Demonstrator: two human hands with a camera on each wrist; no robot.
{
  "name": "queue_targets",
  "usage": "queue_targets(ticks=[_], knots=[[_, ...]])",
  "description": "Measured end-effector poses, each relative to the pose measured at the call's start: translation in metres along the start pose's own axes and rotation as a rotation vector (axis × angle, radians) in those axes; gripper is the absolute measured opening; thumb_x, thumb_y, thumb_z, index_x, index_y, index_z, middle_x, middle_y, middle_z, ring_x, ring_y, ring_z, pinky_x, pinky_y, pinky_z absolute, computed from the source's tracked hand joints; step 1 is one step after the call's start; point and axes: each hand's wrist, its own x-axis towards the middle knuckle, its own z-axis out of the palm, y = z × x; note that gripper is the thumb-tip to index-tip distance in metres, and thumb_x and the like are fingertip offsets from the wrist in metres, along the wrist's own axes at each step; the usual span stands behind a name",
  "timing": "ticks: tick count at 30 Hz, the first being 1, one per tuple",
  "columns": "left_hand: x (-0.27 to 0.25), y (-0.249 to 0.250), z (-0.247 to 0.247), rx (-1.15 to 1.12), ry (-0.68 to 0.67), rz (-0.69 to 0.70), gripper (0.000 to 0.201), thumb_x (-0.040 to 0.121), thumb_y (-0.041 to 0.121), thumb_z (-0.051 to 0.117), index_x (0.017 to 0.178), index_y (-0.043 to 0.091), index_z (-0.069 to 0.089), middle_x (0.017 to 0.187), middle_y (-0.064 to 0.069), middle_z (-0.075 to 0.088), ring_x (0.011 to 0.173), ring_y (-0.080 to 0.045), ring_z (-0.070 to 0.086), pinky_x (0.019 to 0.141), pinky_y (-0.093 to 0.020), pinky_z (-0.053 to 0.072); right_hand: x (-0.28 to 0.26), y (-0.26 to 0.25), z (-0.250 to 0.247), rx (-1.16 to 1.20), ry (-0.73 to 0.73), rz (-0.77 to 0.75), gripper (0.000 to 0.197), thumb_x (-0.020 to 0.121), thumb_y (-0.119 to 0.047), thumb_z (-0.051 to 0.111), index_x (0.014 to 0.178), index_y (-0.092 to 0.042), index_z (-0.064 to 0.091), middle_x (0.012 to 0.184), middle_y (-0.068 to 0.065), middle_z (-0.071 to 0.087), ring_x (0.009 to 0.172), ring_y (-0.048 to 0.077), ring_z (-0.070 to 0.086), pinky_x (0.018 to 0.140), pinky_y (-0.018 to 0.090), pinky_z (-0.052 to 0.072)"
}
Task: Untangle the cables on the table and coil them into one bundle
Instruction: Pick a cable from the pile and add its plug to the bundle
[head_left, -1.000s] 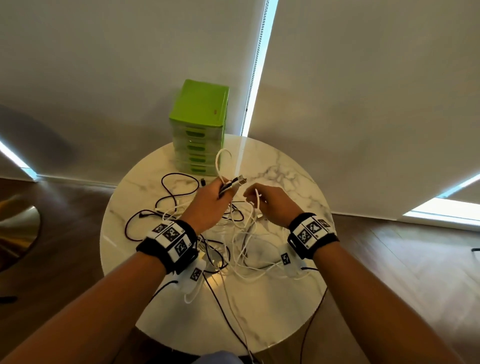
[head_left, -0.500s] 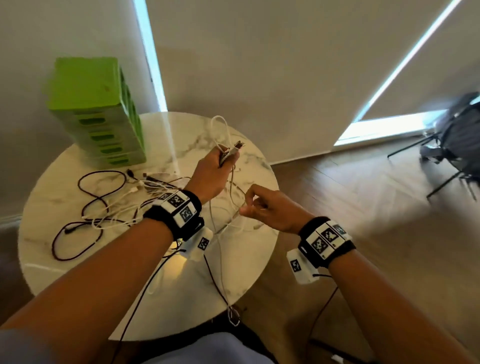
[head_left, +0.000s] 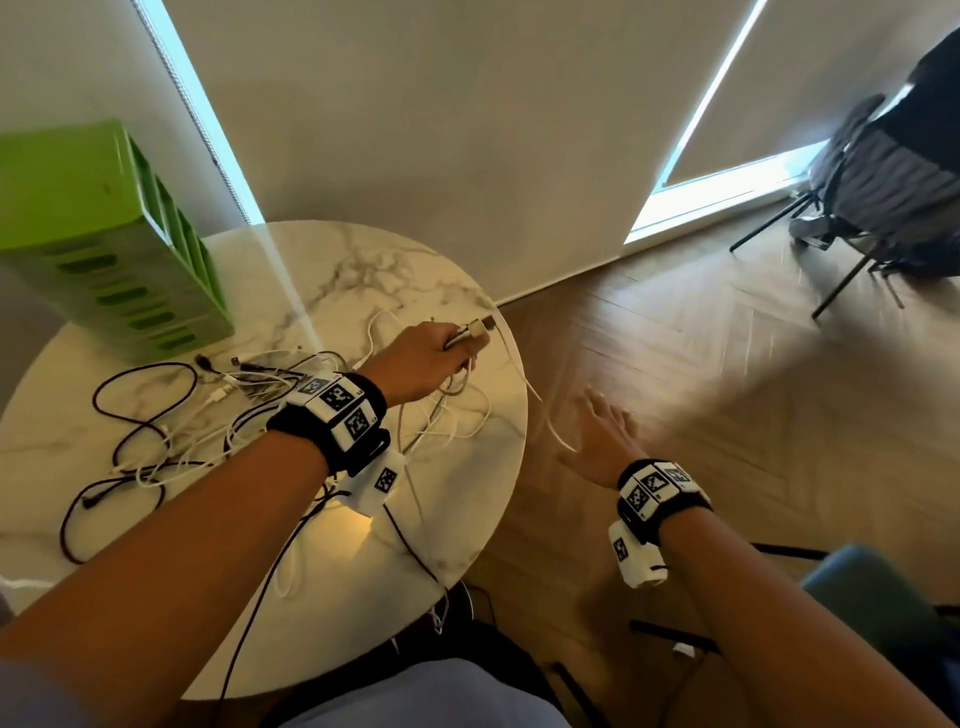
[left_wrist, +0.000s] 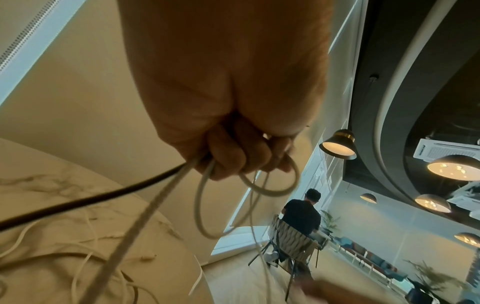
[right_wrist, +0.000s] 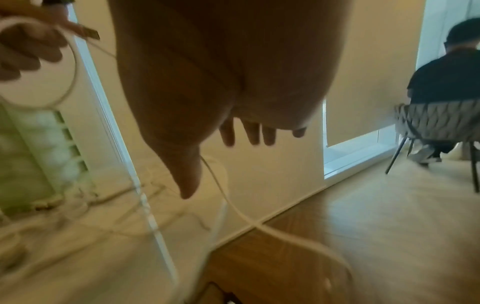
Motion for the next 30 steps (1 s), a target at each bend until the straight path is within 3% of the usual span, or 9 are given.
queue_targets(ticks=[3, 6, 8, 11, 14, 19, 23, 26, 30], knots=[[-0.001, -0.002, 0.011, 0.066, -0.117, 0.056, 0.043, 0.1, 0.056, 0.051, 0.073, 0.025, 0.063, 0.073, 0.003, 0.064, 0.067, -0.013, 0.058, 0.071, -0.032, 0.045, 0.008, -0.042, -0.016, 0.292, 0.155, -0.213, 0.115, 0.077, -0.053, 0.081, 0.16, -0.027, 0.005, 0.17, 0.001, 0.005, 0.155, 0.023, 0.008, 0.126, 0.051, 0.007], [-0.004, 0.001, 0.014, 0.113, -0.153, 0.085, 0.041, 0.102, 0.053, 0.049, 0.081, 0.022, 0.065, 0.075, 0.005, 0.062, 0.066, -0.007, 0.056, 0.066, -0.023, 0.042, 0.019, -0.073, -0.028, 0.425, 0.161, -0.386, 0.113, 0.078, -0.049, 0.081, 0.158, -0.031, 0.002, 0.157, -0.003, 0.038, 0.148, 0.025, 0.03, 0.123, 0.053, 0.016], [-0.003, -0.002, 0.012, 0.045, -0.156, 0.072, 0.043, 0.102, 0.053, 0.05, 0.089, 0.016, 0.068, 0.072, 0.005, 0.06, 0.062, -0.01, 0.054, 0.065, -0.026, 0.042, 0.023, -0.078, -0.034, 0.521, 0.142, -0.423, 0.093, 0.087, -0.04, 0.075, 0.155, -0.033, 0.013, 0.129, -0.007, 0.061, 0.129, 0.022, 0.054, 0.116, 0.05, 0.032], [-0.003, -0.007, 0.005, -0.158, -0.058, 0.009, 0.043, 0.103, 0.054, 0.048, 0.09, 0.018, 0.068, 0.065, 0.011, 0.057, 0.059, -0.008, 0.051, 0.066, -0.029, 0.043, 0.024, -0.07, -0.045, 0.569, 0.092, -0.459, 0.03, 0.104, -0.022, 0.051, 0.134, -0.023, 0.055, 0.103, -0.016, 0.065, 0.095, 0.012, 0.066, 0.094, 0.045, 0.053], [-0.002, -0.006, -0.003, -0.366, 0.12, -0.004, 0.038, 0.109, 0.04, 0.041, 0.096, 0.011, 0.061, 0.074, 0.001, 0.057, 0.055, -0.002, 0.054, 0.061, -0.018, 0.042, 0.023, -0.042, -0.043, 0.419, 0.02, -0.42, 0.027, 0.108, -0.032, 0.043, 0.119, -0.029, 0.067, 0.078, -0.019, 0.066, 0.073, 0.003, 0.065, 0.08, 0.038, 0.056], [-0.001, -0.007, 0.001, -0.441, 0.115, 0.002, 0.044, 0.109, 0.041, 0.038, 0.108, 0.005, 0.063, 0.088, -0.003, 0.069, 0.074, 0.001, 0.065, 0.057, -0.006, 0.039, 0.014, -0.032, -0.033, 0.015, -0.286, -0.413, 0.036, 0.103, -0.036, 0.054, 0.139, -0.029, 0.057, 0.113, -0.008, 0.072, 0.108, 0.011, 0.065, 0.108, 0.037, 0.045], [-0.002, -0.005, 0.008, -0.495, 0.026, 0.025, 0.038, 0.11, 0.038, 0.036, 0.108, 0.011, 0.062, 0.087, 0.001, 0.066, 0.075, 0.0, 0.063, 0.06, -0.008, 0.041, 0.009, -0.089, -0.033, 0.318, -0.305, -0.419, 0.077, 0.092, -0.057, 0.063, 0.155, -0.033, 0.026, 0.124, -0.008, 0.069, 0.119, 0.01, 0.061, 0.106, 0.028, 0.039], [-0.002, -0.004, 0.009, -0.522, 0.018, 0.015, 0.035, 0.11, 0.039, 0.036, 0.106, 0.016, 0.062, 0.086, 0.003, 0.063, 0.074, 0.0, 0.061, 0.061, -0.009, 0.044, 0.012, -0.118, -0.034, 0.476, -0.284, -0.395, 0.058, 0.099, -0.05, 0.055, 0.147, -0.022, 0.037, 0.108, 0.003, 0.072, 0.101, 0.017, 0.069, 0.096, 0.033, 0.051], [0.001, -0.011, -0.004, -0.544, 0.179, -0.055, 0.042, 0.11, 0.042, 0.035, 0.11, 0.01, 0.062, 0.088, -0.001, 0.064, 0.072, -0.003, 0.063, 0.054, -0.013, 0.043, 0.014, -0.111, -0.041, 0.698, -0.062, -0.416, 0.02, 0.108, -0.026, 0.043, 0.105, -0.014, 0.059, 0.077, -0.001, 0.058, 0.067, 0.016, 0.059, 0.072, 0.032, 0.054]])
